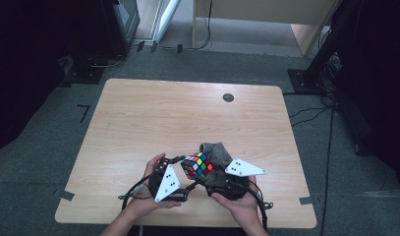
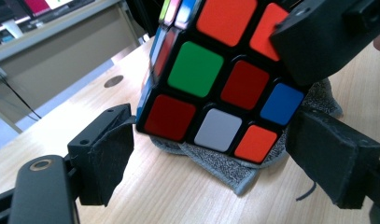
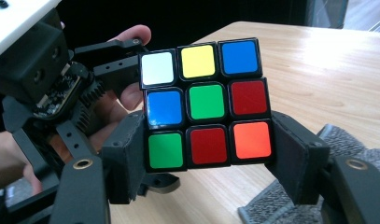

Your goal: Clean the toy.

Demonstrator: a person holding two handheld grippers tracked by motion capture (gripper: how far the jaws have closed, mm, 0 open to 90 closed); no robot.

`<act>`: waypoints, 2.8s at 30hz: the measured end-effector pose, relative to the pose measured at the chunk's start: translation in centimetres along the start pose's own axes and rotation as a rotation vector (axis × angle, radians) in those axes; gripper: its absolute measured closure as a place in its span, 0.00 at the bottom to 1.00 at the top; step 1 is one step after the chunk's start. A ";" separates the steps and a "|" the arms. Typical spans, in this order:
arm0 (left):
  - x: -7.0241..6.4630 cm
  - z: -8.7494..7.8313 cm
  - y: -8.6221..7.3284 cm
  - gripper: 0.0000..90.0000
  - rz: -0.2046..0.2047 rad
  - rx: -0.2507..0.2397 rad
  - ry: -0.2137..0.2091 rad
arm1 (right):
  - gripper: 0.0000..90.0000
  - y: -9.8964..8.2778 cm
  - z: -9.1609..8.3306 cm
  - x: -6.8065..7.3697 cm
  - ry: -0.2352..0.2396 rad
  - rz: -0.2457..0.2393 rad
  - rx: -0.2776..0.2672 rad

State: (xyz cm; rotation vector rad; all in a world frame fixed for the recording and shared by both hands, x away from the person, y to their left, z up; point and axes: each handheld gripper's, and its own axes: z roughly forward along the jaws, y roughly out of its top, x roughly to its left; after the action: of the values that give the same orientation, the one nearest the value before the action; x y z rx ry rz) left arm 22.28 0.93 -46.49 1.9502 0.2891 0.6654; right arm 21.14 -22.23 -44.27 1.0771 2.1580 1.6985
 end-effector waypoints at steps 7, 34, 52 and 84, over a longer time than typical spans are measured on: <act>-0.6 0.0 0.0 0.27 0.062 -0.006 0.036 | 0.38 -0.2 0.4 0.0 0.019 0.046 0.036; 2.1 -0.4 -1.5 0.37 -0.157 0.001 0.049 | 0.38 -0.6 -1.9 -3.8 -0.175 -0.049 -0.078; 4.1 -0.8 -2.4 0.37 -0.327 0.000 0.043 | 0.71 -5.5 2.5 -6.5 -0.342 -0.143 0.297; 0.6 -0.2 0.2 0.38 -0.149 0.001 -0.100 | 0.88 -0.3 -2.0 -1.9 -0.047 -0.055 -0.119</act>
State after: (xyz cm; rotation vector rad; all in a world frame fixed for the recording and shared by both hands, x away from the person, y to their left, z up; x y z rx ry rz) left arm 22.63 1.24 -46.02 1.9344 0.3689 0.4700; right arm 21.27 -25.04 -44.43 1.0060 2.0117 1.7349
